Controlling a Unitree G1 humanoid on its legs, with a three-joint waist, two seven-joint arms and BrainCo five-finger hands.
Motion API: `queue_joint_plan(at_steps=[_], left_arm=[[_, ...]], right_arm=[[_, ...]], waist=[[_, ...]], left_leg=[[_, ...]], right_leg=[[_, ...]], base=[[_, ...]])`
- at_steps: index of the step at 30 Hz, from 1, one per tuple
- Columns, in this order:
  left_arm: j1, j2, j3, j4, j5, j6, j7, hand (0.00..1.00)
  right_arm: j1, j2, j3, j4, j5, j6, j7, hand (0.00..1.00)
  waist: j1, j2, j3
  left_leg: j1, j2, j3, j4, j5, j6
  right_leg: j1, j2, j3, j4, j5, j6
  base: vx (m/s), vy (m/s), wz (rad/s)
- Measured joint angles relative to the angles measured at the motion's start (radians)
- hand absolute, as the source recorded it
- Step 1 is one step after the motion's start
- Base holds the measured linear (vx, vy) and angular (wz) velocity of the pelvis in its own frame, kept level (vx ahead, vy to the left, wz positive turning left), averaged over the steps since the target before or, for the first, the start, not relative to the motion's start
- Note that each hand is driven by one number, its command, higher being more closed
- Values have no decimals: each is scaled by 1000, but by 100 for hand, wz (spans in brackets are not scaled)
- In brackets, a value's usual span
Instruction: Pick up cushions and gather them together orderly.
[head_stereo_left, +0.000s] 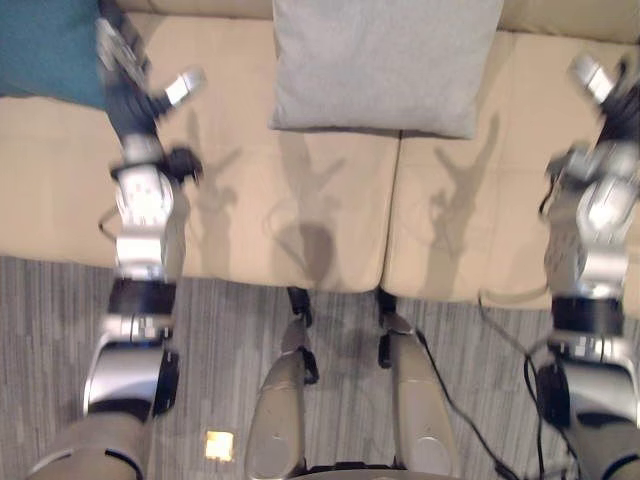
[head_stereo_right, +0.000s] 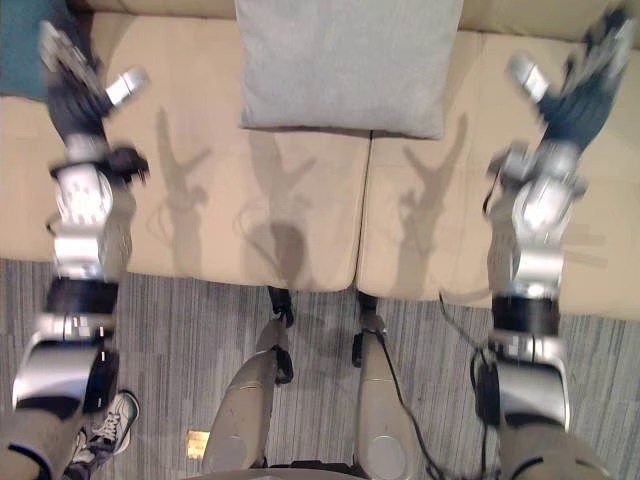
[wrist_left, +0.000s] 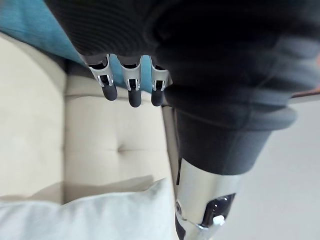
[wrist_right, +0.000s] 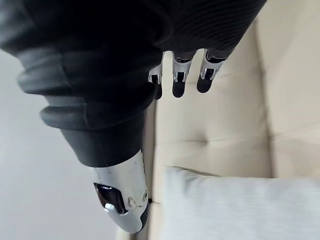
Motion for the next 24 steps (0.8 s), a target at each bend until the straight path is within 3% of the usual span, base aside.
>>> queue_joint_plan(at_steps=[2, 5, 8, 12, 18, 21, 22, 23, 24], left_arm=[[212, -84, -27, 0, 34, 13, -63, 0], [395, -141, -30, 47, 113, 36, -128, 0], [506, -157, -27, 180, 194, 59, -174, 0], [559, -168, -7, 387, 311, 84, -200, 0], [639, -184, 22, 472, 395, 112, -199, 0], [640, -180, 32, 470, 404, 108, -199, 0], [633, -175, 34, 470, 404, 106, -198, 0], [619, -170, 33, 463, 402, 107, -198, 0], [619, -174, 33, 447, 402, 107, -198, 0]], right_arm=[[210, 92, 1, 9, -86, 16, 54, 0], [382, 175, 1, 98, -191, 39, 118, 0], [490, 203, 2, 241, -267, 56, 166, 0], [518, 209, 2, 459, -361, 74, 210, 0], [549, 208, 6, 569, -434, 103, 245, 0], [536, 209, 35, 574, -443, 113, 247, 0], [529, 209, 51, 574, -443, 113, 246, 0], [529, 208, 68, 569, -443, 113, 245, 0], [527, 202, 76, 567, -441, 113, 244, 0]], waist=[[-3, -2, -42], [-7, -5, -84], [-12, -9, -170], [-14, -25, -241], [-16, -52, -265], [-15, -81, -249], [-12, -94, -242], [-11, -106, -239], [-5, -102, -239]], left_leg=[[34, -3, 1, 2, -21, 1], [112, 2, 1, -7, -31, -3], [187, 2, 5, -8, -55, -4], [298, 0, 43, -29, -82, -4], [399, -5, 127, -29, -113, -6], [382, -8, 167, 14, -135, 0], [348, -3, 174, 69, -156, 8], [279, 2, 168, 167, -189, 41], [243, 29, 161, 210, -205, 62]], right_leg=[[38, 10, 2, -12, -13, 4], [132, 18, 0, -61, -15, 6], [224, 22, 2, -113, -12, 12], [335, 26, 36, -185, 7, 22], [396, 32, 122, -215, 29, 33], [381, 30, 170, -215, 60, 45], [366, 27, 182, -215, 74, 58], [330, 13, 182, -200, 98, 85], [306, 29, 178, -195, 131, 105]], base=[[63, -56, -3], [100, -45, -6], [128, -14, -11], [96, 13, -29], [17, 23, -44], [-39, 18, -40], [-110, 42, -33], [-130, 39, -26], [-180, 22, -32]])
